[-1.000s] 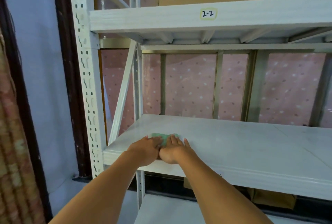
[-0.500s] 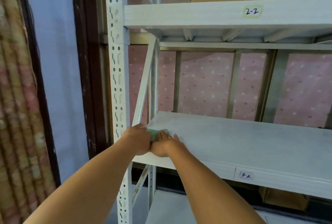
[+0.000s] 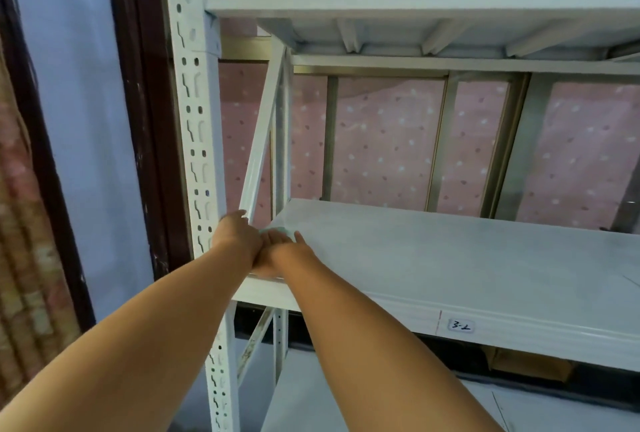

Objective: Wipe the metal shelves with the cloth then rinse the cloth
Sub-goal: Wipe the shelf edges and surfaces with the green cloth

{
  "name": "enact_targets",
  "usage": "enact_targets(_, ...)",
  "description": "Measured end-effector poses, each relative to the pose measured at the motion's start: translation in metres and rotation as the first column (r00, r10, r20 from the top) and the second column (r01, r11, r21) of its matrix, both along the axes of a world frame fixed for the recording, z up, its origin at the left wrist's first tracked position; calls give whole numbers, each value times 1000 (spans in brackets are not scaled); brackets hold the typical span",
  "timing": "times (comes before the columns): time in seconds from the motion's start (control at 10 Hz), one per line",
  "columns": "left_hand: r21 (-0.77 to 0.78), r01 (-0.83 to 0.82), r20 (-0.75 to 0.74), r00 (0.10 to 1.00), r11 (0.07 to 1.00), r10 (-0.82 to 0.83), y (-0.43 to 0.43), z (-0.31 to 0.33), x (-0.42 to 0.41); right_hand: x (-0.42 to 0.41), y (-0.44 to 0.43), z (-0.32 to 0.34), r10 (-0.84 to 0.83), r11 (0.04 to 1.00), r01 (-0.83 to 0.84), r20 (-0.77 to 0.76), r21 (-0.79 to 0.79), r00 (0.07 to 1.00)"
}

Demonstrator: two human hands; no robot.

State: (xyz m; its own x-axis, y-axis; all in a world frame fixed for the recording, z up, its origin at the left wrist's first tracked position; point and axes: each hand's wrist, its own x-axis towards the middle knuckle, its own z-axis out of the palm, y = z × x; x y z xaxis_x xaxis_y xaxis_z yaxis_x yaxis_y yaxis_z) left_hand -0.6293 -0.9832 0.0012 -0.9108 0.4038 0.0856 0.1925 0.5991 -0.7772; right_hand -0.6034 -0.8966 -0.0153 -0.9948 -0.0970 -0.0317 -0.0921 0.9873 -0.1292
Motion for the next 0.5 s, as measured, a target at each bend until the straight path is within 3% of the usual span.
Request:
enact_targets(0.1,-10,36,-32,999,999,-36,-2,-6,-3,-20,1,-9,-31,985,20,65,172,997)
enact_targets(0.2,120,35,-23,999,992,-33,1,-10,-14,-27,6,-10,-35,990,26,63,135,997)
enact_targets(0.3,81,24,-11,1000,996,-23,8,-10,-29,-38,13,-9,-6,993,0,51,120,999)
enact_targets(0.4,-66,74,-42,996,995,-77,17,-6,-35,-54,21,-10,14,991,-19,38,131,999)
enact_targets(0.5,-37,33,-30,999,999,-34,20,-15,-54,-60,28,-12,24,992,-26,24,122,999)
